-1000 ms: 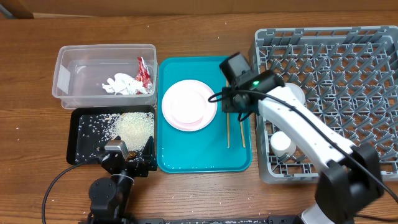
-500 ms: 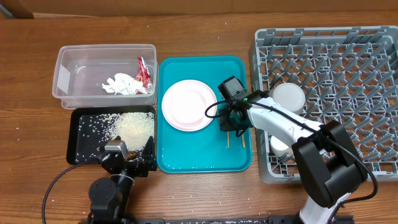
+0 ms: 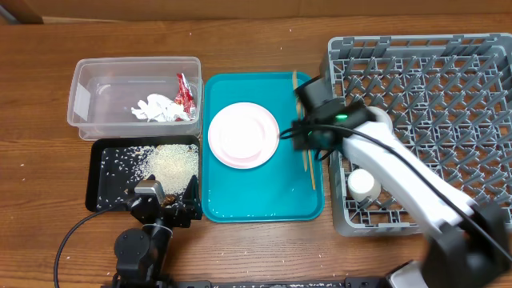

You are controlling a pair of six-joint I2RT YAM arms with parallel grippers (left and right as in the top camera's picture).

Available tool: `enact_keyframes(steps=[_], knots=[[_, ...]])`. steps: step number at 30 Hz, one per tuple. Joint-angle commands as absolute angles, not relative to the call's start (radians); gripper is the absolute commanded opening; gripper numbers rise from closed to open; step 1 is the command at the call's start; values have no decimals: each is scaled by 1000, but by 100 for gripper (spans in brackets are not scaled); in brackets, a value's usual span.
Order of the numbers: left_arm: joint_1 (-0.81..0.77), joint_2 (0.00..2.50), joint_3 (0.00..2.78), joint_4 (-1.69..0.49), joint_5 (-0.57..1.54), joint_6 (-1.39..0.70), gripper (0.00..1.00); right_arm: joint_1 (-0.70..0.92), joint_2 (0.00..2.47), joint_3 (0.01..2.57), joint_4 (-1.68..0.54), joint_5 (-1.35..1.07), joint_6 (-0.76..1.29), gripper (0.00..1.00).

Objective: Sort waste into correct bins and load items into the dishwasher

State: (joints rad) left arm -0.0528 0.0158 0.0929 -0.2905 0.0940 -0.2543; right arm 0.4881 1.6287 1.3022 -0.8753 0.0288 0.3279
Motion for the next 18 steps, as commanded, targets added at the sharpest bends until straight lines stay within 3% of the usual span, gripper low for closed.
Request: enact_keyframes(steps=[1,11,13,14,18], knots=[[-59,4,88,-287,101,-250,100,418,1518,1331,-878,120,307,4],[-59,4,88,-287,101,-250,100,295,1639,1273,-814,142,124,4],[-59,4,88,-287,101,-250,100,295,1645,1276,-815,173,124,23],[-59,4,88,-287,101,-250,100,295,1642,1278,-817,173,123,27],[-59,4,88,-287,101,-250,100,327,1610,1290,-838,127,126,30]])
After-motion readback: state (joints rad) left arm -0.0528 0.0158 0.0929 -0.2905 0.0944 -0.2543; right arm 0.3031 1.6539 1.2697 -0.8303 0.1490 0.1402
